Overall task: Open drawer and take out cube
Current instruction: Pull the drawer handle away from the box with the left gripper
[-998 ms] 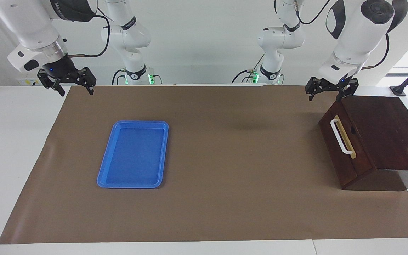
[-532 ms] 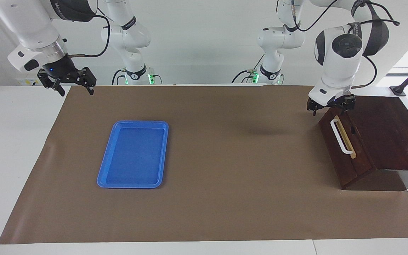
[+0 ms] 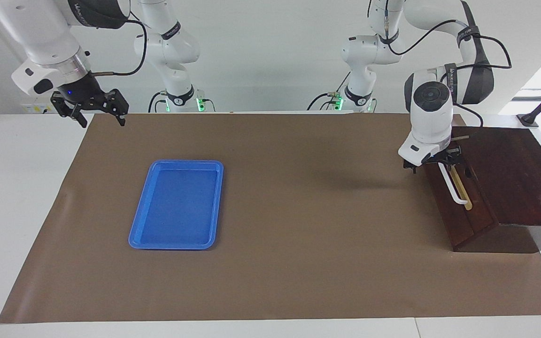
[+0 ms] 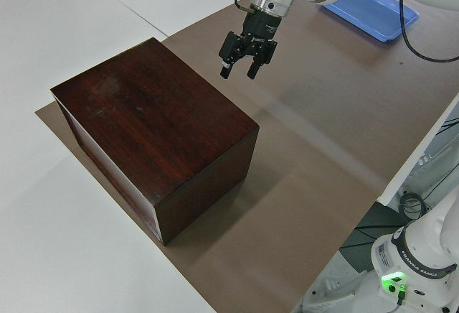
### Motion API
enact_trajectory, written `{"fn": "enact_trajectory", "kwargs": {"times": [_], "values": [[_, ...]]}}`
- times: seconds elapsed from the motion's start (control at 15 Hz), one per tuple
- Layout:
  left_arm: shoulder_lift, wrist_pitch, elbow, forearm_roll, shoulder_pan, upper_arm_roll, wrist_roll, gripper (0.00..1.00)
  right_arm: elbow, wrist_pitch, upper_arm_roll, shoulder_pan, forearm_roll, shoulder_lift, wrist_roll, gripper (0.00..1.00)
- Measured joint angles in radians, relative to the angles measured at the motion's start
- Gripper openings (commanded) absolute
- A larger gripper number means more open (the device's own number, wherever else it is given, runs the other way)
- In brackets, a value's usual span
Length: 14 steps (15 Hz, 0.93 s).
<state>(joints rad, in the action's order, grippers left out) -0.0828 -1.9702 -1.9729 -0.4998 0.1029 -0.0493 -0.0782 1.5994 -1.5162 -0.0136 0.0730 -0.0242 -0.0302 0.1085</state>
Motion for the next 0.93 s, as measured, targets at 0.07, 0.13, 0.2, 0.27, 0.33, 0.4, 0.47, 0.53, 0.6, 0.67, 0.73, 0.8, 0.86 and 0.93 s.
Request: {"fn": "enact_trajectory", "kwargs": {"times": [0.07,0.13,0.2,0.27,0.33,0.4,0.47,0.53,0.6,0.67,0.73,0.8,0.86,0.93], "values": [[-0.012,-0.019,0.000,-0.015,-0.002,0.002,0.000,1.00,0.000,0.000,0.000,0.000,0.000,0.000,0.000,1.00],[-0.025,-0.033,0.000,-0.036,-0.004,0.004,0.000,1.00,0.000,0.000,0.000,0.000,0.000,0.000,0.000,1.00],[-0.038,-0.042,0.000,-0.057,-0.005,0.007,-0.001,1.00,0.000,0.000,0.000,0.000,0.000,0.000,0.000,1.00],[-0.051,-0.047,0.000,-0.077,-0.005,0.009,-0.001,1.00,0.000,0.000,0.000,0.000,0.000,0.000,0.000,1.00],[-0.064,-0.055,0.000,-0.091,-0.005,0.010,-0.003,1.00,0.000,0.000,0.000,0.000,0.000,0.000,0.000,1.00],[-0.075,-0.062,0.001,-0.099,-0.005,0.011,-0.006,1.00,0.000,0.000,0.000,0.000,0.000,0.000,0.000,1.00],[-0.083,-0.069,0.002,-0.103,-0.005,0.013,-0.008,1.00,0.000,0.000,0.000,0.000,0.000,0.000,0.000,1.00],[-0.088,-0.076,0.002,-0.106,-0.007,0.015,-0.012,1.00,0.000,0.000,0.000,0.000,0.000,0.000,0.000,1.00],[-0.091,-0.078,0.003,-0.113,-0.007,0.016,-0.019,1.00,0.000,0.000,0.000,0.000,0.000,0.000,0.000,1.00],[-0.091,-0.079,0.003,-0.129,-0.007,0.016,-0.031,1.00,0.000,0.000,-0.001,0.000,0.000,0.000,0.000,1.00],[-0.092,-0.079,0.003,-0.144,-0.007,0.017,-0.042,1.00,0.000,0.000,-0.001,0.000,0.000,0.000,0.000,1.00],[-0.092,-0.079,0.004,-0.149,-0.009,0.019,-0.048,1.00,0.000,0.000,-0.002,0.000,0.000,0.000,0.000,1.00],[-0.092,-0.081,0.005,-0.151,-0.013,0.020,-0.051,1.00,0.000,0.000,-0.002,0.000,0.000,0.000,0.000,1.00],[-0.093,-0.086,0.005,-0.152,-0.019,0.021,-0.053,1.00,0.000,0.000,-0.002,0.000,0.000,0.000,0.000,1.00]]}}
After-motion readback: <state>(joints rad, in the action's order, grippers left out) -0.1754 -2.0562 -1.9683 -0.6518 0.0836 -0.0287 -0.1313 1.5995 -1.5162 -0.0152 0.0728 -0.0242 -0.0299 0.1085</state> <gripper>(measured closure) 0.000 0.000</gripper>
